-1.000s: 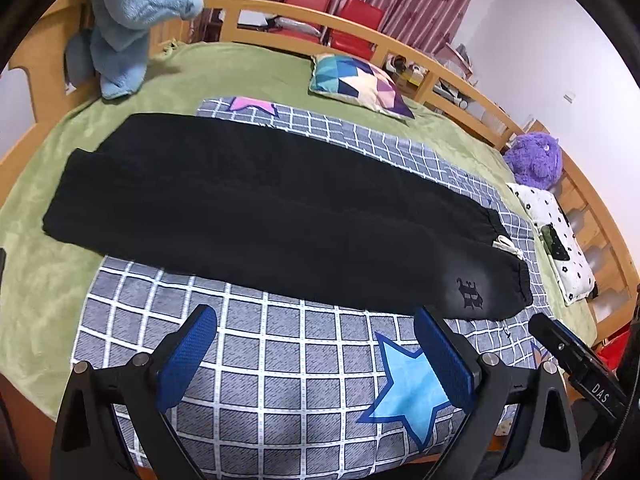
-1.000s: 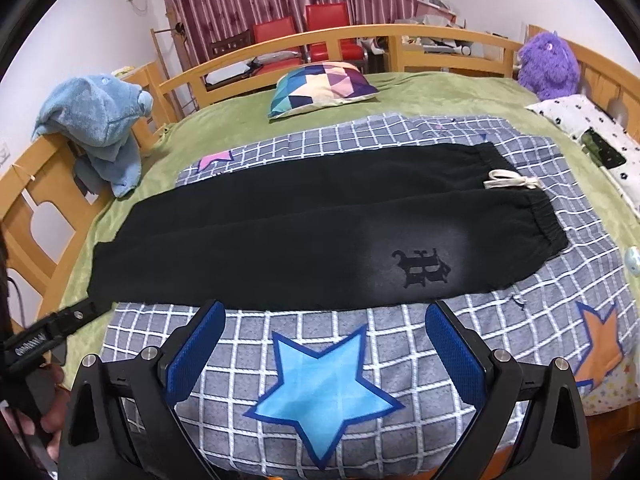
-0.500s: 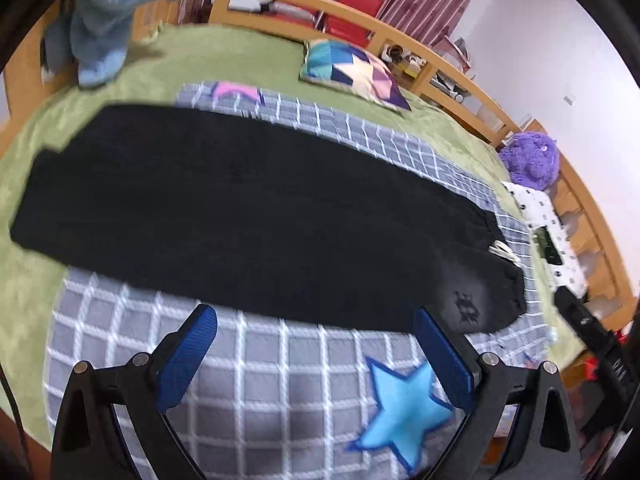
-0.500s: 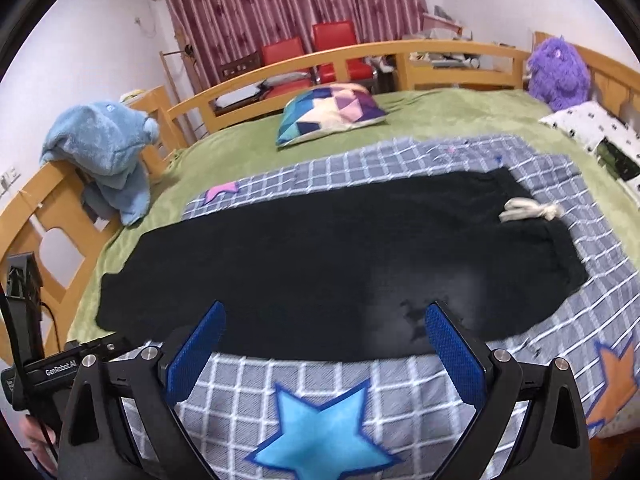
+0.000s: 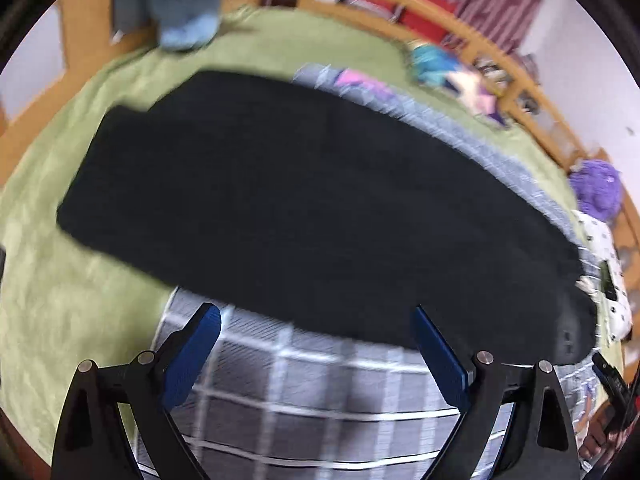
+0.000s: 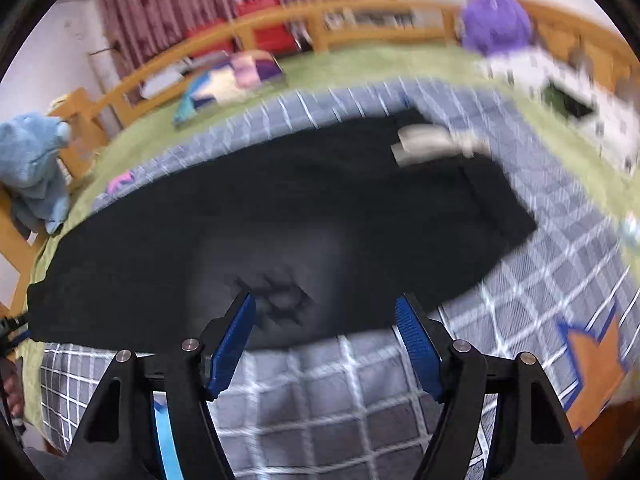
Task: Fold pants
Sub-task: 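Grasp the pants waistband with the right gripper while the left gripper grasps the waistband too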
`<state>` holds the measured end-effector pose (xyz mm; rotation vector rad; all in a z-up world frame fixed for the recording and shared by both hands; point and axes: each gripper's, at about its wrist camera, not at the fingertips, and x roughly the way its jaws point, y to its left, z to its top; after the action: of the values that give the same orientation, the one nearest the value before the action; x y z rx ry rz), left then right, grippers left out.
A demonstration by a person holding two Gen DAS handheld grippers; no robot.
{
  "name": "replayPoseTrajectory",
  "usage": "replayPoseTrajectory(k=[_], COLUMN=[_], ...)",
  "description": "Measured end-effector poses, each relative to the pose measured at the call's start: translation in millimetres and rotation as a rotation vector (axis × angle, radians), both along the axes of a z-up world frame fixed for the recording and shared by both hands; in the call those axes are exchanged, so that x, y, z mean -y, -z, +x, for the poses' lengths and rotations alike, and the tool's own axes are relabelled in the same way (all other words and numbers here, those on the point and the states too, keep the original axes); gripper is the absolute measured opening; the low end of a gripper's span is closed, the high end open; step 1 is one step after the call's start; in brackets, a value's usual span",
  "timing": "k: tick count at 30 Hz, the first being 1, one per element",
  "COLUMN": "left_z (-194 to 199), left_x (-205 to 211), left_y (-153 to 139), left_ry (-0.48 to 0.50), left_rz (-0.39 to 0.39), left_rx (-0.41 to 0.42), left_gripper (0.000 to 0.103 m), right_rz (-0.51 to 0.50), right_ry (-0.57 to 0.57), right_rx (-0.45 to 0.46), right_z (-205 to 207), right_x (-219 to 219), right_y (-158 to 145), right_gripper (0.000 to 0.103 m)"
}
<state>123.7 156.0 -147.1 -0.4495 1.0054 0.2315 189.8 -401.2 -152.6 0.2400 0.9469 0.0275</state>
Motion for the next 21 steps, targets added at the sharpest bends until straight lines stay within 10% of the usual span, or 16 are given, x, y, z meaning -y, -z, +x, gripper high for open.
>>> replayPoseTrajectory(k=[9, 21], left_z=[-10, -13], left_x=[-9, -54], left_y=[37, 43], left_ry=[-0.011, -0.105], left_rz=[0.037, -0.202], left_rx=[-0.039, 0.144], left_gripper=[0.095, 0.084], right_rz=[0.089, 0.337], right_ry=[0.080, 0.132], right_rx=[-0.045, 0.013], right_z=[-16, -3], right_x=[41, 61], right_y=[51, 61], right_gripper=[0.072, 0.072])
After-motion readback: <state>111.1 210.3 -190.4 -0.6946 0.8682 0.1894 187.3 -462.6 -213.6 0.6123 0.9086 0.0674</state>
